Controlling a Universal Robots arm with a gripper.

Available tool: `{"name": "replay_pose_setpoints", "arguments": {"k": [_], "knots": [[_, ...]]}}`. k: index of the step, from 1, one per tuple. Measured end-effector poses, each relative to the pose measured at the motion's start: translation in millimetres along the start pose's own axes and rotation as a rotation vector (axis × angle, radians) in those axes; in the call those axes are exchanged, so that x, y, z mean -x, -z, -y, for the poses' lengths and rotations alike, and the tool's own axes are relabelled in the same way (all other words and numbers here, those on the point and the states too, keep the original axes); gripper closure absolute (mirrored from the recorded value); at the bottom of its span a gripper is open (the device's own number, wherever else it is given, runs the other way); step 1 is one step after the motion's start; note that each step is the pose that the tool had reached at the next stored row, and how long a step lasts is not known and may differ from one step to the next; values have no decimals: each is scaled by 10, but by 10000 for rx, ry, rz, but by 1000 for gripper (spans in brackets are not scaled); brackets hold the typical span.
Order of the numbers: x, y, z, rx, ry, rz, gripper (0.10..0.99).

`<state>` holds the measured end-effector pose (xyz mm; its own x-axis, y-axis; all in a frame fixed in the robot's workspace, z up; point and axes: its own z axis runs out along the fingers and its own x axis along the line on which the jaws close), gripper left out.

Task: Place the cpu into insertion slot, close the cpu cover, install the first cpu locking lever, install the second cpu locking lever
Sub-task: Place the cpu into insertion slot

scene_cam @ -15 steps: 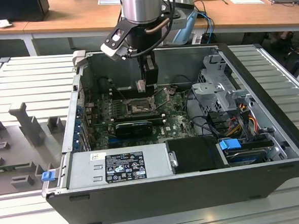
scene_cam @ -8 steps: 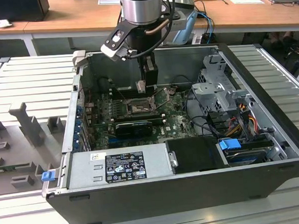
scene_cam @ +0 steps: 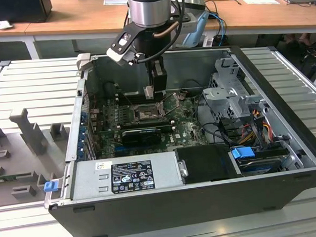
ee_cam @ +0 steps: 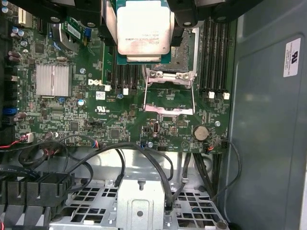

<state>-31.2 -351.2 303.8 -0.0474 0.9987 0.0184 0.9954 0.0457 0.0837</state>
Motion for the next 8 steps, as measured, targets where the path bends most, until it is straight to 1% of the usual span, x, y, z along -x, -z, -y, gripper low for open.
{"name": "replay_pose_setpoints", "arguments": {"k": [8], "knots": [[0,-21,2,-3,-3,0,557]]}}
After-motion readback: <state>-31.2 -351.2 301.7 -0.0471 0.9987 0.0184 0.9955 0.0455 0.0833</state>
